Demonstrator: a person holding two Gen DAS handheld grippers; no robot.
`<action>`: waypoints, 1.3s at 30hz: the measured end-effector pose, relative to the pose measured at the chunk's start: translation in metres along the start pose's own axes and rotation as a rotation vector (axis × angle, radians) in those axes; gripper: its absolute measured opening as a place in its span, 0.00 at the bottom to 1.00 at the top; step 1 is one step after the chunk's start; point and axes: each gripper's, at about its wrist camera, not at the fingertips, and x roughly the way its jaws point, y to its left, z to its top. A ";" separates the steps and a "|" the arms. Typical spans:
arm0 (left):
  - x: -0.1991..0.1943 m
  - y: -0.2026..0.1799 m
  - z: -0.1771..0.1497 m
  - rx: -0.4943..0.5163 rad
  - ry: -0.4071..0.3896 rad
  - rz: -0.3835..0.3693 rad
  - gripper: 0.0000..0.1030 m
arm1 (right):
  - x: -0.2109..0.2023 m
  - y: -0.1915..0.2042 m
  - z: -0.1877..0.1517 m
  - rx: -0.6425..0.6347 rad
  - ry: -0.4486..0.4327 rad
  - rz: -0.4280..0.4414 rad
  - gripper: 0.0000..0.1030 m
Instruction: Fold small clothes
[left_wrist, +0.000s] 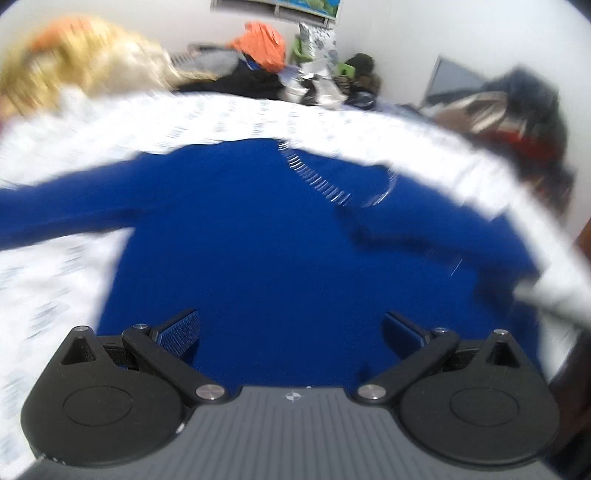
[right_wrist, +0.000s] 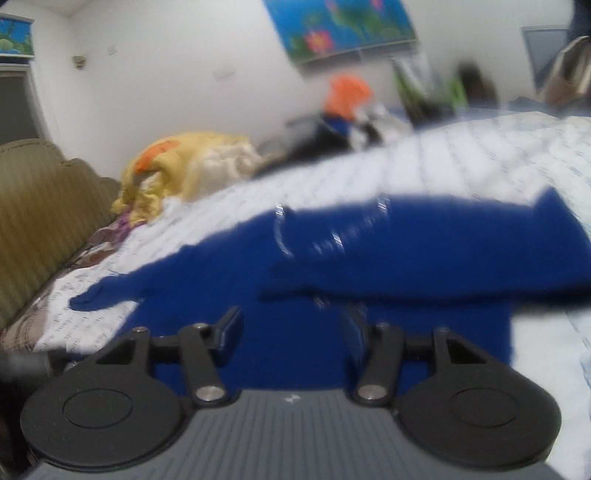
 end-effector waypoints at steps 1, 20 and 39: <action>0.013 -0.001 0.017 -0.050 0.033 -0.057 1.00 | 0.000 -0.003 -0.007 0.005 0.008 -0.024 0.55; 0.045 -0.004 0.088 0.126 -0.084 0.133 0.05 | 0.016 -0.007 -0.012 0.034 0.033 -0.053 0.65; 0.011 0.029 0.069 0.120 -0.158 0.143 0.71 | 0.030 -0.019 0.070 0.088 -0.062 -0.030 0.92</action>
